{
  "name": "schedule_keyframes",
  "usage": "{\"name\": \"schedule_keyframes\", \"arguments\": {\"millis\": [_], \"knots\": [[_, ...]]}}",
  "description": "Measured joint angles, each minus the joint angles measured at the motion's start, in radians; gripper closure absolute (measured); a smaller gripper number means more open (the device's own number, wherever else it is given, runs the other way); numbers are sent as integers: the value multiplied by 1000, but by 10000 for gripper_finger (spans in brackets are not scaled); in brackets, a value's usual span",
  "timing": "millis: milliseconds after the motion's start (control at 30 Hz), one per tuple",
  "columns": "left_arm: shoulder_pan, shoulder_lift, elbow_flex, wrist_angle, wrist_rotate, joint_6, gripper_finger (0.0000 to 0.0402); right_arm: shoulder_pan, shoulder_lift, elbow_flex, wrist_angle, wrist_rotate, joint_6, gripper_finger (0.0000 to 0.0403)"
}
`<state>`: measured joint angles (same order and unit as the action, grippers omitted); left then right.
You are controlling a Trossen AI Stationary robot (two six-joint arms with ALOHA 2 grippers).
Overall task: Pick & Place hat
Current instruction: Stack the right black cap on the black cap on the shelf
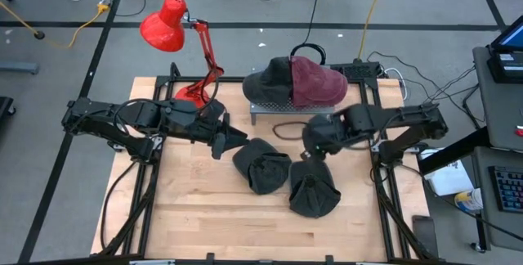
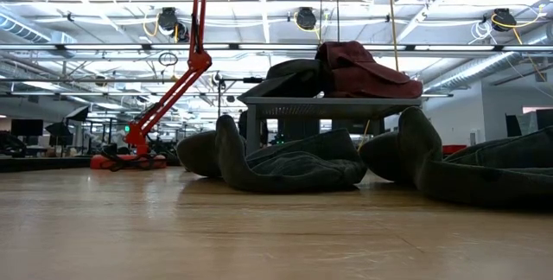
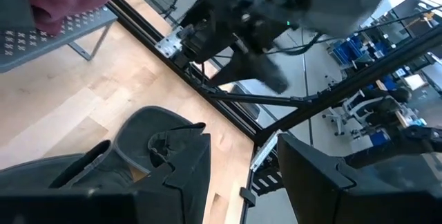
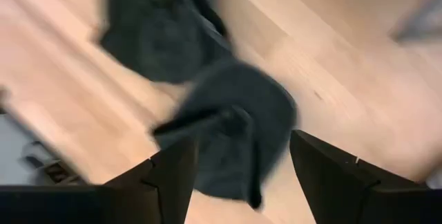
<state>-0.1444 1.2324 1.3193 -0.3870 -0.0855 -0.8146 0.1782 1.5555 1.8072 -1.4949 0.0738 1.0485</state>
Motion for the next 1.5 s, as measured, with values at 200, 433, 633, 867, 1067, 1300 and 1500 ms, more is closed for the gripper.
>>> {"name": "schedule_keyframes", "arguments": {"millis": [200,433,633,867,1067,1300,1500], "knots": [[-1,0,0,0,17,0,231,61,-56,-201,21,27,150,178],[-3,0,0,3,33,8,231,74,-210,-561,194,25,289,178],[-3,0,0,3,35,4,231,73,-359,-869,530,-48,336,179],[-3,0,0,4,34,-6,231,73,-436,-1146,885,-107,409,179],[-3,0,0,4,33,-6,231,73,-427,-1292,1196,-157,471,179],[-3,0,0,16,33,-6,231,73,-429,-1320,1256,-184,469,179],[-3,0,0,24,34,-2,231,73,-432,-1320,1259,-210,451,210]]}}
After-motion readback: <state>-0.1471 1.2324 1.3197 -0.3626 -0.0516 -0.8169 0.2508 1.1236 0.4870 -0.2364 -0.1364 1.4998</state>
